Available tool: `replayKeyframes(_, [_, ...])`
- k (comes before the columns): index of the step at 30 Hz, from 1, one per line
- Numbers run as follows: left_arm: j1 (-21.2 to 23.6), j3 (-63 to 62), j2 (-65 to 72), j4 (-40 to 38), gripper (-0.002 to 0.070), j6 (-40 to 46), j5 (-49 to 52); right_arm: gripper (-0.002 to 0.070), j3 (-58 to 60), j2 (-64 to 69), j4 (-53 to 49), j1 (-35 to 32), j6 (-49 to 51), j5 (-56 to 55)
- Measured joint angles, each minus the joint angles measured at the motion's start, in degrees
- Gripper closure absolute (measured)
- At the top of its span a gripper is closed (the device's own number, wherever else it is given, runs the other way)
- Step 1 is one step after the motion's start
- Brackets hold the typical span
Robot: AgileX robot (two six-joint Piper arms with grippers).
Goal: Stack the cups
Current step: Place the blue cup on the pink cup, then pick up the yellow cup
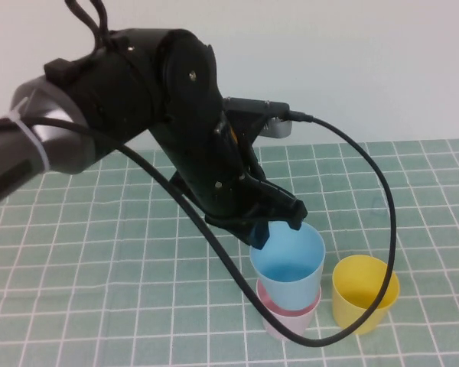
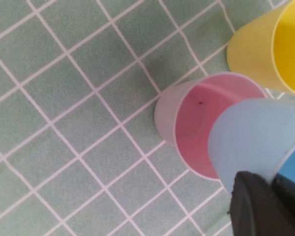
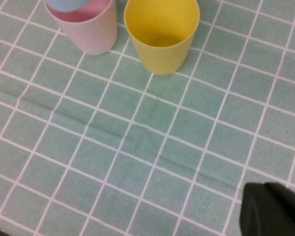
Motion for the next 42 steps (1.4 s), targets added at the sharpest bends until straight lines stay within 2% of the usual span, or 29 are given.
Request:
replayKeyframes(15, [-0.1,0.0,2.4,-0.3,0.0664,1.5,-1.2,0.0678,0.0,0.0,0.4,0.0,0.0,-0.5])
replayKeyframes(18, [-0.2,0.0,2.4,-0.3,0.0635,1.5,-2.0,0.0678,0.0,0.0,0.4,0.0,0.0,-0.6])
replayKeyframes(24, [-0.2,0.0,2.4,0.4,0.0526,1.5,-1.9,0.0678,0.0,0.0,0.5,0.0,0.0,-0.7])
replayKeyframes(28, [-0.2,0.0,2.0,1.2,0.0539,1.5,-2.0,0.0678,0.0,0.0,0.5,0.0,-1.5,-1.5])
replayKeyframes(31, [-0.2,0.1,-0.7,4.0,0.0613,1.5,-3.3,0.0678,0.0,0.9,0.6,0.0,-2.2,-2.3])
replayKeyframes(34, [-0.2,0.1,-5.5,7.9,0.0657,0.5,-6.0,0.0678,0.0,4.2,3.0,0.6,-6.3,-2.4])
replayKeyframes(38, [-0.5,0.1,-12.8,16.1,0.0672,-3.4,-9.7,0.0678,-0.1,10.7,9.5,3.7,-12.0,-4.5])
replayKeyframes(42, [-3.3,1.1,-19.8,27.4,0.0674,-10.6,-10.8,0.0673,-2.3,18.5,9.0,6.9,-12.2,-7.7])
